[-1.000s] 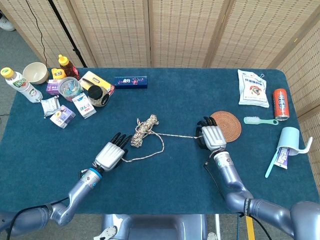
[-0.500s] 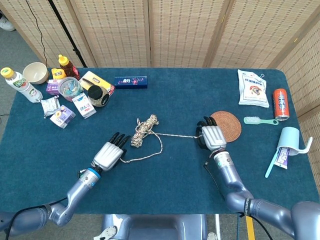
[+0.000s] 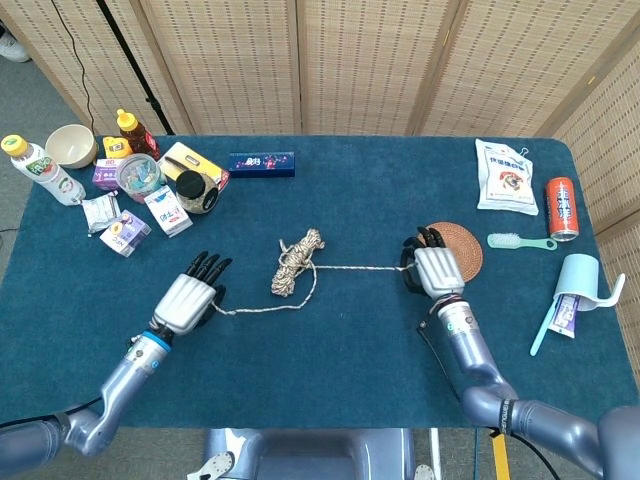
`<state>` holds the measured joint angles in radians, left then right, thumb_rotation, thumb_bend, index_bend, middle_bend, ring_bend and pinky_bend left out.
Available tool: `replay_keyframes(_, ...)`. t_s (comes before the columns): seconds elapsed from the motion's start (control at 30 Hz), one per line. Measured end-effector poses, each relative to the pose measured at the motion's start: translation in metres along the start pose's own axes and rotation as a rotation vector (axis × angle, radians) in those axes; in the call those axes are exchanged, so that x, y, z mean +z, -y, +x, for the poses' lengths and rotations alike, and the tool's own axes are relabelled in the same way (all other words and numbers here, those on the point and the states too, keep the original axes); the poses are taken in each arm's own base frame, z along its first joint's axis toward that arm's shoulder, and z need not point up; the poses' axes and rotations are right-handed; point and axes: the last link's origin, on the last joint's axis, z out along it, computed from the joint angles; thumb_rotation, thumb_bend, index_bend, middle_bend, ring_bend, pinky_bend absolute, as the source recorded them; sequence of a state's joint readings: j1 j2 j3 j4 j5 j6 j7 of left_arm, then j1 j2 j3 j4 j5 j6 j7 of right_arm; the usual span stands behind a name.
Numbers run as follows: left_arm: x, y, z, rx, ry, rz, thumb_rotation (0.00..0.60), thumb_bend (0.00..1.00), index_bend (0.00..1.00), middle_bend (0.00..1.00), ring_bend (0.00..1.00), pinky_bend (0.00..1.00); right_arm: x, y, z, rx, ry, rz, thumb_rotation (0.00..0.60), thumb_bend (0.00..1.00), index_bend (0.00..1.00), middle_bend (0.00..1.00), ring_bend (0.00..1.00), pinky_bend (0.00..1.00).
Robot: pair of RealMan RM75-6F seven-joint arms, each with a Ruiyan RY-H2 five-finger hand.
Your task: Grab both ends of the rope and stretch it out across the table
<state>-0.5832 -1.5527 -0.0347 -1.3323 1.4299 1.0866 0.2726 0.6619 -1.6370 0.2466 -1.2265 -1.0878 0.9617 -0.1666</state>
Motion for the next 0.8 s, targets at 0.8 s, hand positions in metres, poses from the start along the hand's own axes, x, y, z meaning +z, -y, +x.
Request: replay_keyframes(0.8, -0.061, 0.091, 0.025, 0.005, -0.047, 0.240, 0.600, 0.48, 0.65, 0.10, 0.00, 0.00, -0.011, -0.045, 0.031, -0.033, -0.077, -0.078, 0.600, 0.55, 0.60, 0.27, 0.01, 0.00)
